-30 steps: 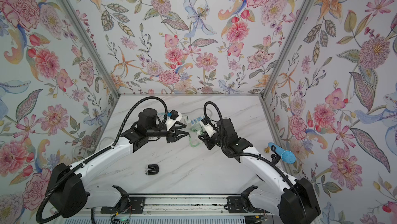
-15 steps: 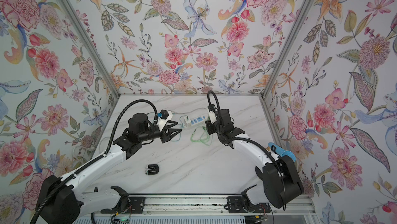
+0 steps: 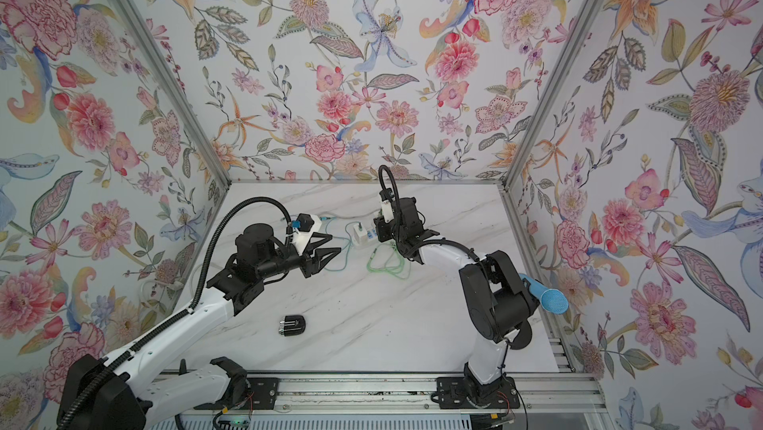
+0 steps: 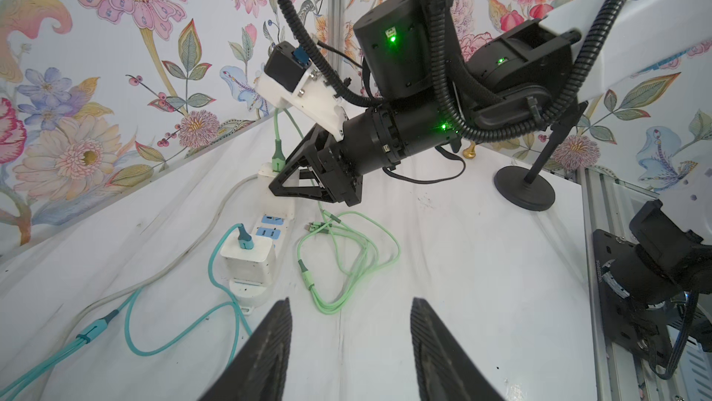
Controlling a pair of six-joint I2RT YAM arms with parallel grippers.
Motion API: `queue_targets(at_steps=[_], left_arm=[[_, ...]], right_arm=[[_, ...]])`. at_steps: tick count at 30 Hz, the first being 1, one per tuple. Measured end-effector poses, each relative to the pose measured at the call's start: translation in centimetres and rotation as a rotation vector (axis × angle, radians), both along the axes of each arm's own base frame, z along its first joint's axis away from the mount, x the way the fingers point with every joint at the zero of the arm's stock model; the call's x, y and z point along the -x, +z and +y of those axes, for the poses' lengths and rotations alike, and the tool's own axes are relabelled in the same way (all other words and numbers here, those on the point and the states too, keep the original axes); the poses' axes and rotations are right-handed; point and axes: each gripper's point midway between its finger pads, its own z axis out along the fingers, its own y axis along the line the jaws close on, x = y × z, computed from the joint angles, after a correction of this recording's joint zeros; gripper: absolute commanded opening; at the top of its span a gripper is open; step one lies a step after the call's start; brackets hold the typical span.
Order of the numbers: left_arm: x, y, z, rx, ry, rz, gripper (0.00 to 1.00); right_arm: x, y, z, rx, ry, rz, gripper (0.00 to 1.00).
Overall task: Charge the electric shaver
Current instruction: Insert the plug into the socket.
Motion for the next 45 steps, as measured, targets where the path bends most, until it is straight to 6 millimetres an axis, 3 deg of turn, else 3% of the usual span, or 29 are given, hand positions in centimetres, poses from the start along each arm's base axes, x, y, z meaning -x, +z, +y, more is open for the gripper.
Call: queue_targets(at_steps=[7, 17, 26, 45], left_arm=[[-0.1, 0.2, 1.3, 0.004, 0.043, -0.014, 0.53], [-0.4, -0.7, 1.8, -0.001, 0.064, 0.009, 0.53], [-0.9, -0.9, 2.4, -0.004, 0.084, 0.015, 0.52], [-1.5, -2.0, 2.5, -0.016, 0.092, 0.043, 0.53]], right_arm=[[-0.2, -3.1, 0.6, 0.063, -0.011, 0.025, 0.00], [-1.7, -1.7, 1.1, 0.111, -0.041, -0.047, 0.00], [-2.3, -3.2, 1.0, 0.150, -0.053, -0.041, 0.00], [-2.1, -4.0, 0.7, 0.149, -0.075, -0.034, 0.00]])
